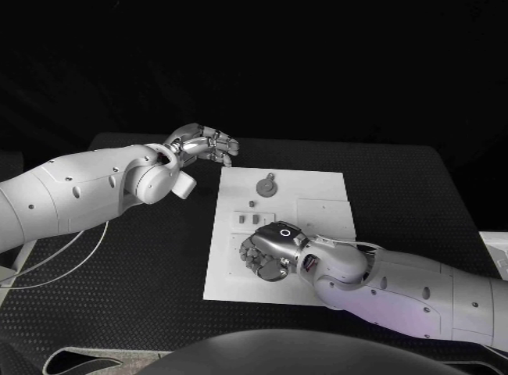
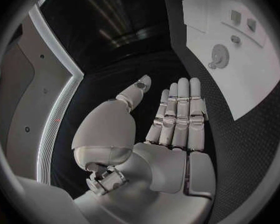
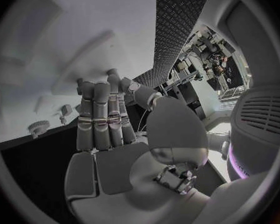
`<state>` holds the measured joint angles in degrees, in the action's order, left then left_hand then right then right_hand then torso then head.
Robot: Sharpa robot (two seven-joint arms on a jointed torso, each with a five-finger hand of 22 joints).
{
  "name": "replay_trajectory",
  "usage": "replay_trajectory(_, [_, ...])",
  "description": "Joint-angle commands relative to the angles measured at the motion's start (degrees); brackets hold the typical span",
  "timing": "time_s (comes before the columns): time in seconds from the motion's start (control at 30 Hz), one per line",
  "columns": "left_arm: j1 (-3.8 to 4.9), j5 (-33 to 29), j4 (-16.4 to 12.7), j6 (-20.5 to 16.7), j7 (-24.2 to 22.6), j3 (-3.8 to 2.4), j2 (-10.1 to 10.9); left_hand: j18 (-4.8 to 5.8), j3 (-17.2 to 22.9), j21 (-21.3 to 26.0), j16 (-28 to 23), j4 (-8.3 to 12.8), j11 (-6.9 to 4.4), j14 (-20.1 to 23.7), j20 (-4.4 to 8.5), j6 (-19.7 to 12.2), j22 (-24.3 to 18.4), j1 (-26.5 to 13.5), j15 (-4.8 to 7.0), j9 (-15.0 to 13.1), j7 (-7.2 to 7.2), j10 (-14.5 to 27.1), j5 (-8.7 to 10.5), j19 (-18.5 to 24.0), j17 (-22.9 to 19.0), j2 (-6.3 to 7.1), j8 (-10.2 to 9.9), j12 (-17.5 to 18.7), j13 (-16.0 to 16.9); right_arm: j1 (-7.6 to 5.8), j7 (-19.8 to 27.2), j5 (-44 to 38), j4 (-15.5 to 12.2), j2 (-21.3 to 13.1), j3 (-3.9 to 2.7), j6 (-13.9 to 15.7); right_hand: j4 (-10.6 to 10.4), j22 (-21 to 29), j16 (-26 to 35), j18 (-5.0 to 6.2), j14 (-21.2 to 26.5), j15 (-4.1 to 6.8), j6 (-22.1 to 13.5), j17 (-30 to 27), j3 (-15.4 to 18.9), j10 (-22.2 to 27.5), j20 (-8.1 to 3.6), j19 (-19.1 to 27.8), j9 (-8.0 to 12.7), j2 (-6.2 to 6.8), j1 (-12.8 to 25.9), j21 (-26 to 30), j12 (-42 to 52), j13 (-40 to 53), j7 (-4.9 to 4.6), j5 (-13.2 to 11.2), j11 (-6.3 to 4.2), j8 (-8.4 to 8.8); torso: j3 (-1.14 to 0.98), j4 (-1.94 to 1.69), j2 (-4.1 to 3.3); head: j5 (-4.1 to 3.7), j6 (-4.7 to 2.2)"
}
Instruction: Assemble the parts on the task board
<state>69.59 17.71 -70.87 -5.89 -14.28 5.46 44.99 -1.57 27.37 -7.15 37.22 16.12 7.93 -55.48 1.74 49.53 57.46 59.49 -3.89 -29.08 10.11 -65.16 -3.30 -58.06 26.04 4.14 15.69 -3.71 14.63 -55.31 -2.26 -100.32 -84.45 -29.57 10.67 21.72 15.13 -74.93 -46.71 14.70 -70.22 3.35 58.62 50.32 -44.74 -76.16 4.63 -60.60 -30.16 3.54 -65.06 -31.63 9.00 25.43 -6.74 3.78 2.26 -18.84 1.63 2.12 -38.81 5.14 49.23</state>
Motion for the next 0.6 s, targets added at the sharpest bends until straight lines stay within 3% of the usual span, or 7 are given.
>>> replay_trajectory(0.03, [0.18, -0.29, -0.13, 0.68, -0.37, -0.05, -0.02, -1.18, -0.12, 0.33, -0.33, -0.09, -0.31, -0.55, -0.01, -0.03, -0.05, 0.31, -0.05, 0.07, 0.18, -0.22, 0.29, -0.34, 0.07, -0.27, 0.28, -0.32, -0.08, 0.14, -0.70, 1.15, 0.69, -0.40, 0.16, -1.51, 0.54, -1.25, -0.12, 0.30, 0.19, 0.08, -0.23, -0.06, 0.51, 1.18, 0.04, 0.26, -1.73, 1.05, 1.04, -0.15, -0.82, -0.11, 0.09, 0.08, 0.35, 0.39, 0.00, -0.02, 0.03, -0.03, 0.11])
replay_trajectory(0.23, [0.18, -0.29, -0.04, 0.71, -0.35, -0.04, 0.01, -1.18, -0.13, 0.34, -0.35, -0.09, -0.31, -0.56, -0.01, -0.03, -0.05, 0.31, -0.05, 0.08, 0.18, -0.21, 0.29, -0.35, 0.10, -0.26, 0.28, -0.32, -0.08, 0.11, -0.69, 1.59, 0.53, -0.74, 0.15, -0.70, 1.14, -1.40, -0.81, 0.30, 1.56, -0.90, -3.87, 0.35, 5.49, 3.97, 0.34, 1.39, -1.03, 4.84, 3.65, -0.47, -2.69, -0.54, -1.43, 0.01, 1.46, 2.46, -0.02, 0.00, 0.05, -0.16, 0.18])
replay_trajectory(0.37, [0.18, -0.29, -0.04, 0.74, -0.36, -0.04, 0.02, -1.18, -0.13, 0.34, -0.37, -0.09, -0.30, -0.56, -0.01, -0.03, -0.05, 0.31, -0.05, 0.08, 0.18, -0.22, 0.29, -0.35, 0.12, -0.27, 0.29, -0.31, -0.08, 0.10, -0.73, 1.59, 0.41, -0.87, 0.15, -0.48, 0.91, -1.39, -1.66, 0.30, 2.94, -1.72, -4.85, 0.65, 6.81, 6.03, 0.69, 2.50, -0.71, 6.00, 3.47, -0.71, -4.14, -1.25, -1.88, 0.07, 2.35, 3.08, -0.01, 0.03, 0.03, -0.23, 0.16])
replay_trajectory(0.6, [0.18, -0.29, 0.04, 0.69, -0.39, -0.04, 0.02, -1.17, -0.14, 0.36, -0.41, -0.10, -0.31, -0.57, -0.01, 0.00, -0.05, 0.30, -0.05, 0.09, 0.17, -0.24, 0.29, -0.36, 0.18, -0.28, 0.31, -0.32, -0.09, -0.06, -1.01, 1.48, 0.14, -1.37, 0.15, -0.19, 0.78, -1.36, -2.06, 0.30, 3.40, -2.04, -5.52, 0.69, 7.15, 6.73, 0.82, 2.86, -0.47, 6.51, 3.34, -0.86, -4.63, -1.56, -2.18, 0.09, 2.64, 3.49, -0.04, 0.01, 0.04, -0.30, 0.14])
